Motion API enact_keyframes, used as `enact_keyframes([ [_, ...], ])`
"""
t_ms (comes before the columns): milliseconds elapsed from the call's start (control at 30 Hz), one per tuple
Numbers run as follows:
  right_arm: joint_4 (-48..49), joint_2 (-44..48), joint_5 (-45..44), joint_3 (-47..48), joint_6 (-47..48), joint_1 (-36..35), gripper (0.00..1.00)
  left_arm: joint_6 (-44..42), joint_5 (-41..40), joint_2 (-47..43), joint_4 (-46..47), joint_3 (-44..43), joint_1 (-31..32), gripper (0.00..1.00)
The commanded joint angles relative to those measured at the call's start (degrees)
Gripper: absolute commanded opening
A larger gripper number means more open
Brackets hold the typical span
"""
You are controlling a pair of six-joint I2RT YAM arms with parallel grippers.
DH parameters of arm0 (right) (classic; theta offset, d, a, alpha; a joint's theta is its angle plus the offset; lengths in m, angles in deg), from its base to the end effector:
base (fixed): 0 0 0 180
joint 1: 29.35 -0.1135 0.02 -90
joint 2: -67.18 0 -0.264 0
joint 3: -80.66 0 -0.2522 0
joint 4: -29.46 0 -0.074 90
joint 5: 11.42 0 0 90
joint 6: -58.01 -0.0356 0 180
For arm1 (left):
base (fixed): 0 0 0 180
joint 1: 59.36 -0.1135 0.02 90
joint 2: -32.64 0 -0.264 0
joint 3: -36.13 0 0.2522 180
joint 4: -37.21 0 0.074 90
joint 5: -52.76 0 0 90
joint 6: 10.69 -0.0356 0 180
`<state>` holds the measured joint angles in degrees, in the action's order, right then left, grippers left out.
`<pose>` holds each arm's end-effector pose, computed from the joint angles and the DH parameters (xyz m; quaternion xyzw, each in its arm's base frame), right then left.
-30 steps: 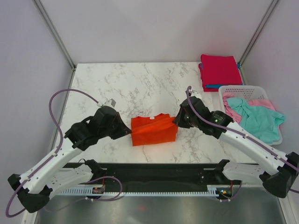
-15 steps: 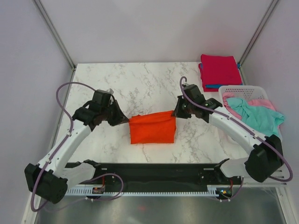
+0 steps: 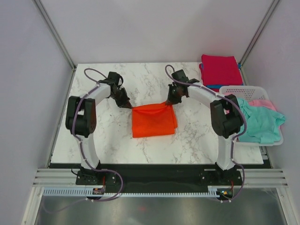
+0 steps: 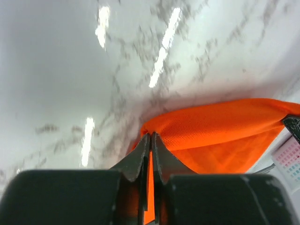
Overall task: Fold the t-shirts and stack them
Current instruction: Fold the tshirt
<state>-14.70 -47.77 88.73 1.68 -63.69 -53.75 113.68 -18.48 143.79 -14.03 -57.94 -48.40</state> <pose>0.3924 0.1849 0.1996 0.0367 0.9573 0.2038 0.2016 0.3867 -0.0866 0.1856 -0.1666 0.9551 -0.2192 0.1095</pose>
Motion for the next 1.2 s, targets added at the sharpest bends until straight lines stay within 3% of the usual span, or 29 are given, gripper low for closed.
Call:
enact_keyframes([
  [0, -0.5, -4.0, 2.1, 6.0, 2.6, 1.8, 0.28, -4.7, 5.6, 6.2, -0.4, -7.8, -1.1, 0.1],
  [33, -0.5, -4.7, 2.3, 6.7, 2.7, 2.1, 0.42, -4.9, 5.8, 7.6, -0.7, -10.7, -1.1, 0.15],
  [100, -0.7, -4.6, 2.5, 7.7, 3.1, 2.8, 0.68, -6.1, 6.4, 9.3, -2.2, -13.3, -1.1, 0.35],
  [133, -1.1, -4.1, 1.9, 7.9, 4.0, 3.0, 0.74, -6.3, 6.2, 8.6, -2.9, -14.8, -1.1, 0.52],
  [233, -2.4, -1.6, 0.4, 8.9, 6.5, 4.3, 0.91, -7.3, 2.5, 5.7, -4.6, -15.5, -1.0, 0.71],
  [333, -4.3, 2.2, -2.0, 9.4, 8.0, 5.1, 0.95, -8.0, -2.1, -0.7, -6.5, -14.7, -0.7, 0.75],
  [433, -1.9, 9.5, -2.2, 3.7, 6.6, 4.4, 0.89, -8.5, -7.0, -8.6, -7.1, -11.0, 1.2, 0.73],
  [533, 3.6, 17.6, -1.1, -9.0, 3.7, -0.5, 0.81, -8.3, -9.4, -15.1, -6.4, -5.4, 5.3, 0.72],
  [667, 13.3, 22.8, 6.4, -20.7, -3.3, -5.2, 0.53, -4.7, -8.0, -20.2, -1.7, 3.5, 11.5, 0.69],
  [767, 24.4, 22.2, 13.3, -29.3, -7.4, -5.5, 0.4, -0.4, -4.4, -23.3, 7.0, 12.6, 13.7, 0.67],
  [867, 26.6, 19.3, 14.8, -33.1, -7.2, -4.7, 0.35, 3.1, -0.3, -23.3, 15.1, 21.3, 15.4, 0.65],
  [1067, 29.9, 18.0, 14.8, -41.7, -7.2, -3.9, 0.34, 4.4, -4.6, -20.6, 18.6, 32.7, 16.0, 0.63],
  [1167, 32.0, 19.6, 14.7, -45.8, -9.8, -4.3, 0.31, 3.1, -5.2, -19.6, 18.1, 33.3, 16.0, 0.63],
])
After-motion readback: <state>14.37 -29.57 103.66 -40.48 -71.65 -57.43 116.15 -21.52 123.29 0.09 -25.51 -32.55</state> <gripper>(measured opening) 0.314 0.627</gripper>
